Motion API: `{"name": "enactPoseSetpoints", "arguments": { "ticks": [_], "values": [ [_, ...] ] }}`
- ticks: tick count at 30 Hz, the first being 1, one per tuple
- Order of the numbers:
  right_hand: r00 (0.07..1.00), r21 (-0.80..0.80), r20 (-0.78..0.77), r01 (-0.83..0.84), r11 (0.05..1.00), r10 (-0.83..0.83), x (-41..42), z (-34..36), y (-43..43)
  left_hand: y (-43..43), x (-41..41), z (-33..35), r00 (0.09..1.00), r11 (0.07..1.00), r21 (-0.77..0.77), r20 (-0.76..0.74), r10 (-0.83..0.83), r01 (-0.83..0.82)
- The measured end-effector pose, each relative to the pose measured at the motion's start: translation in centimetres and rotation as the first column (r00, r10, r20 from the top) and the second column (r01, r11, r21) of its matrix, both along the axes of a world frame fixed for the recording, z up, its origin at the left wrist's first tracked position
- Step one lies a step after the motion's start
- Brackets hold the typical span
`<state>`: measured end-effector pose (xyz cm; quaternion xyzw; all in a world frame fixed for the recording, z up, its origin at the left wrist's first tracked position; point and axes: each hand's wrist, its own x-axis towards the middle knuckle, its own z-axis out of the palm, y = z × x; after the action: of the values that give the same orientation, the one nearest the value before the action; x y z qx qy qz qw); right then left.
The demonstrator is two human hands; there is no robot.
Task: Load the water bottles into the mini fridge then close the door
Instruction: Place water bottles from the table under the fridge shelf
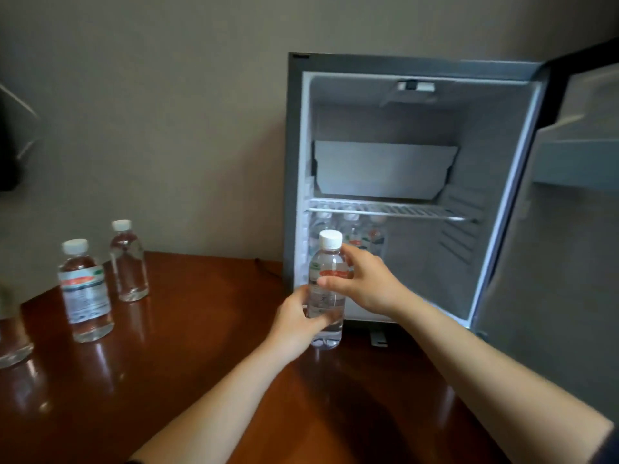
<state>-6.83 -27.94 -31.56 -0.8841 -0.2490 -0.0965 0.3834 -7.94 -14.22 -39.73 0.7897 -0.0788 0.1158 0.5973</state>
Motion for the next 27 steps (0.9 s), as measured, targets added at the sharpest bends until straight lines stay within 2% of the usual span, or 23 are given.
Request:
{"name": "enactPoseSetpoints", "arguments": {
  "ticks": [5, 10, 15, 21, 27],
  "values": [
    [0.989, 0.036, 0.020, 0.146, 0.989, -0.147, 2.1, 0.3, -3.7, -5.2, 2.6, 1.0, 0.998, 0.998, -0.033, -0.028, -0.053, 0.052],
    [0.965, 0.083, -0.028, 0.264, 0.961, -0.262, 4.4, -0.2, -6.1, -8.7, 4.5, 0.6, 0.996, 0.996, -0.045, -0.023, -0.083, 0.082],
    [0.913, 0.072, -0.052, 0.407, 0.910, -0.404, 6.5, -0.8, -8.5, -11.3, 6.0, -0.2, 0.984, 0.983, 0.041, -0.037, -0.176, 0.177],
    [0.870, 0.181, -0.157, 0.491, 0.852, -0.467, 9.2, -1.6, -10.6, -13.7, 7.5, -1.6, 0.967, 0.958, 0.140, 0.015, -0.254, 0.250],
    [0.837, 0.106, -0.188, 0.538, 0.836, -0.514, 12.5, -0.8, -11.1, -15.5, 10.5, -2.4, 0.955, 0.944, 0.154, 0.009, -0.296, 0.291]
  ]
}}
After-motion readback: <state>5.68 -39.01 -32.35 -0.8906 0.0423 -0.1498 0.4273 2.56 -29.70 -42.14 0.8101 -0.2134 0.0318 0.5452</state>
